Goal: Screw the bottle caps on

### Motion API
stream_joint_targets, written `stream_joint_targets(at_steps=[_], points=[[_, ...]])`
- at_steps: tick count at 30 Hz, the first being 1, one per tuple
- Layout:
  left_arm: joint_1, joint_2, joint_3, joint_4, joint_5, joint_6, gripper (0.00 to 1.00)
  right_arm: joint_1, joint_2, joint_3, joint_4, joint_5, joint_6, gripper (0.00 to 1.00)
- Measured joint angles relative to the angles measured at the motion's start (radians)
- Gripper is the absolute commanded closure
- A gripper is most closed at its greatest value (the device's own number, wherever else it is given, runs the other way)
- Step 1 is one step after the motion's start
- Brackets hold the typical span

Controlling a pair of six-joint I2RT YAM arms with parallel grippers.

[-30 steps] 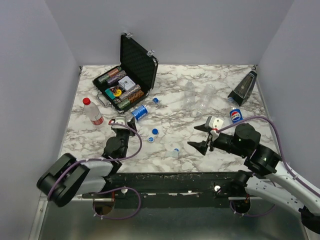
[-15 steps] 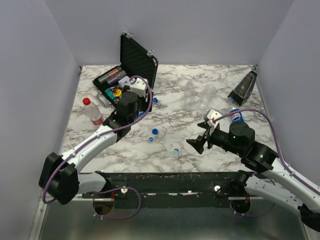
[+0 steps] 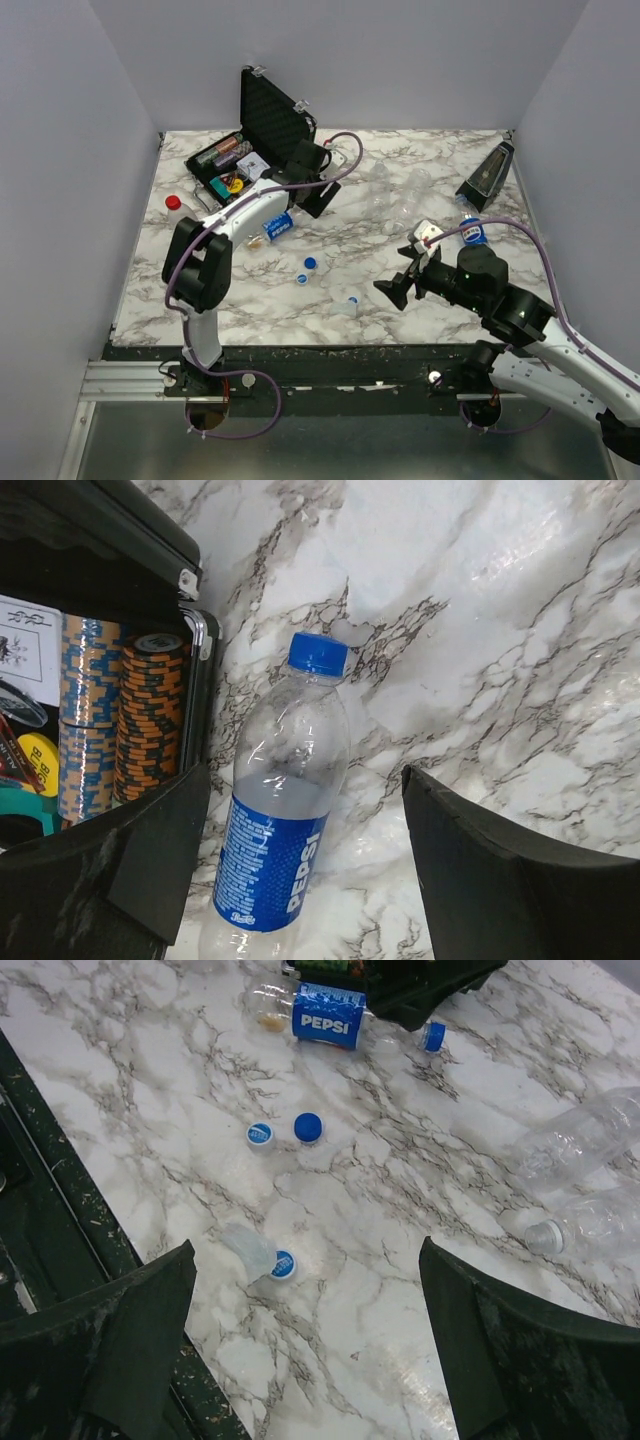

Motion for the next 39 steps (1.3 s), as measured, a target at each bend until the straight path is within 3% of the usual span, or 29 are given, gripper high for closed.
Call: stream_joint_targets(at_steps=[13,22,24,28,31,36,39], points=[[0.003,0.327,0.369,-0.186,0.003,0.121,0.28,0.0,-0.02,-0.023,0.0,0.016,-0.013,0.0],[0.003,0.42,0.421,-0.244,0.002,0.154,0.36,0.0,-0.025,-0.031,0.0,0.022,-0.019,0.0],[0.003,0.428,0.423,-0.251,0.0,0.16,0.42,0.0,-0.025,-0.031,0.0,0.023,-0.02,0.0],[0.003,0.453,0.437,-0.259,-0.012,0.172,0.63,0.0,-0.027,-0.032,0.0,0.025,-0.021,0.0],[0.002,0.463,0.441,-0.261,-0.021,0.177,0.72,0.0,-0.03,-0.035,0.0,0.026,-0.023,0.01],[0.002,0.452,0.437,-0.259,-0.024,0.173,0.83,0.0,-0.037,-0.038,0.0,0.026,-0.026,0.0],[0.002,0.387,0.372,-0.227,-0.024,0.16,0.84,0.0,-0.044,-0.04,0.0,0.026,-0.029,0.0]])
